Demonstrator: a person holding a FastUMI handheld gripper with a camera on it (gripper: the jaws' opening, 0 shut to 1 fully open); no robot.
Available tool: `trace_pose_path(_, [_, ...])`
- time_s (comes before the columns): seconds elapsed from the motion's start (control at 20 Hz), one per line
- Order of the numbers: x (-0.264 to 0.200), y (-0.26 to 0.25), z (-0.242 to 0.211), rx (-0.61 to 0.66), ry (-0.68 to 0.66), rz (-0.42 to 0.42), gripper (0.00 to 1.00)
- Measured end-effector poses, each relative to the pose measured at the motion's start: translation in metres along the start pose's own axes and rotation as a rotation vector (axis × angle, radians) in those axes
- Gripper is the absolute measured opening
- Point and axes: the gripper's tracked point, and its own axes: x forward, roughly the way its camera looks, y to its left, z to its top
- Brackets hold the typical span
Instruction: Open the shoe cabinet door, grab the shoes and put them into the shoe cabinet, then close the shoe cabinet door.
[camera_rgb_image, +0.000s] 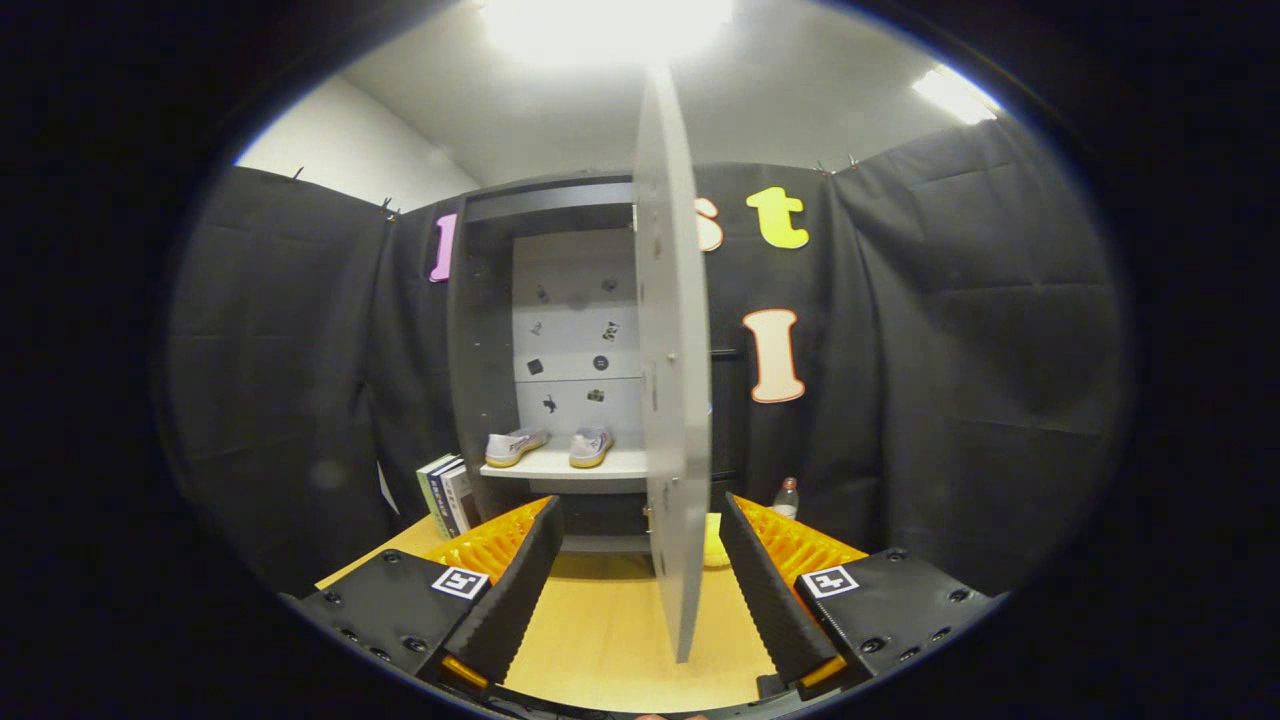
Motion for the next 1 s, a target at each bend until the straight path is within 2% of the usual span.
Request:
trace_pose_path(0.35, [0.034, -0.08, 0.015, 0.008, -0.019, 0.044, 0.97])
trace_pose_path(0.7, [0.092, -0.101, 0.008, 0.023, -0.003, 0.126, 0.98])
trace_pose_path(1.0, [0.104, -0.104, 0.014, 0.034, -0.008, 0.117, 0.98])
